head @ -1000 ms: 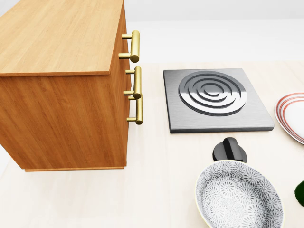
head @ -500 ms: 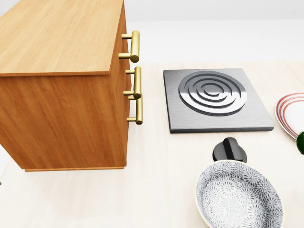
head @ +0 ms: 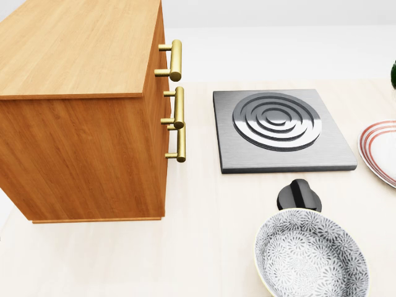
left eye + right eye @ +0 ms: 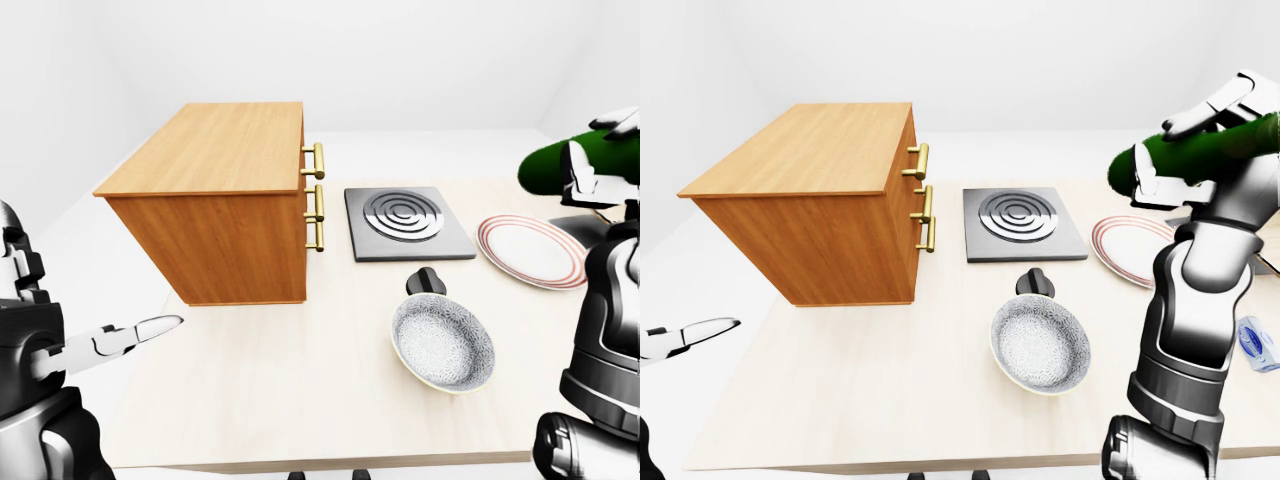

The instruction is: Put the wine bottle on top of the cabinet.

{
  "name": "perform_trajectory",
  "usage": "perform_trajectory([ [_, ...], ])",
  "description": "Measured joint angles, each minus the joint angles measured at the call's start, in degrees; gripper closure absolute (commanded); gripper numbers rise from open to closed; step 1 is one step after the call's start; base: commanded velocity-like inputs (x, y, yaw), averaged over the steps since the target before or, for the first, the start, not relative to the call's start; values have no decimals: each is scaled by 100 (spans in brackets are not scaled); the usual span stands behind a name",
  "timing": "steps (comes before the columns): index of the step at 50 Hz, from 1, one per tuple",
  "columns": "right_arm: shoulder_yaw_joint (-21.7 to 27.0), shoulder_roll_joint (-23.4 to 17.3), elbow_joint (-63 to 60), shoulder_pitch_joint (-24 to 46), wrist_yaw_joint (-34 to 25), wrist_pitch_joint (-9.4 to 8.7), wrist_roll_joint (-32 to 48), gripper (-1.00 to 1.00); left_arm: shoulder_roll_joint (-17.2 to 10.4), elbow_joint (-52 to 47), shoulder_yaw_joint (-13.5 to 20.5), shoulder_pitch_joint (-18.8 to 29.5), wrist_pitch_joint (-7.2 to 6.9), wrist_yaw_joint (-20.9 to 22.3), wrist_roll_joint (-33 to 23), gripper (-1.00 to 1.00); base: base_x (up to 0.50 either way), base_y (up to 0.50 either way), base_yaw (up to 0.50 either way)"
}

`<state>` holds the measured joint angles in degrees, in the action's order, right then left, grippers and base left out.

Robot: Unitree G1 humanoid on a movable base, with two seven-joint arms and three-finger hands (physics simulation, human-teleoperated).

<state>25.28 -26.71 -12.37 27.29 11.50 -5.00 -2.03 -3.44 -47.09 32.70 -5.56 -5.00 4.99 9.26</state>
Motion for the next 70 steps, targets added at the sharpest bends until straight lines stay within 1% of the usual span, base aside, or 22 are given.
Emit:
perform_trajectory([
  [15, -617, -223, 576, 1354, -456, 0, 179, 100, -13, -21, 77, -3, 0, 6, 76, -100, 0, 0, 0],
  [23, -910, -221, 1025, 2012, -734, 0, 338, 100, -17, -35, 94, -3, 0, 7, 91, -100, 0, 0, 0],
  [37, -1301, -64, 2153, 3157, -1074, 0, 307, 100, -29, -57, 127, 7, 0, 7, 118, -100, 0, 0, 0],
  [50, -1611, 107, 3626, 4271, -1374, 0, 332, 100, -34, -74, 140, 11, 0, 0, 127, -100, 0, 0, 0],
  [62, -1878, 325, 4999, 5308, -1775, 0, 516, 100, -31, -78, 159, 8, 0, -2, 140, -100, 0, 0, 0],
  [70, -2015, 483, 5756, 5861, -1997, 0, 679, 100, -29, -57, 161, 4, 0, -3, 141, -100, 0, 0, 0],
])
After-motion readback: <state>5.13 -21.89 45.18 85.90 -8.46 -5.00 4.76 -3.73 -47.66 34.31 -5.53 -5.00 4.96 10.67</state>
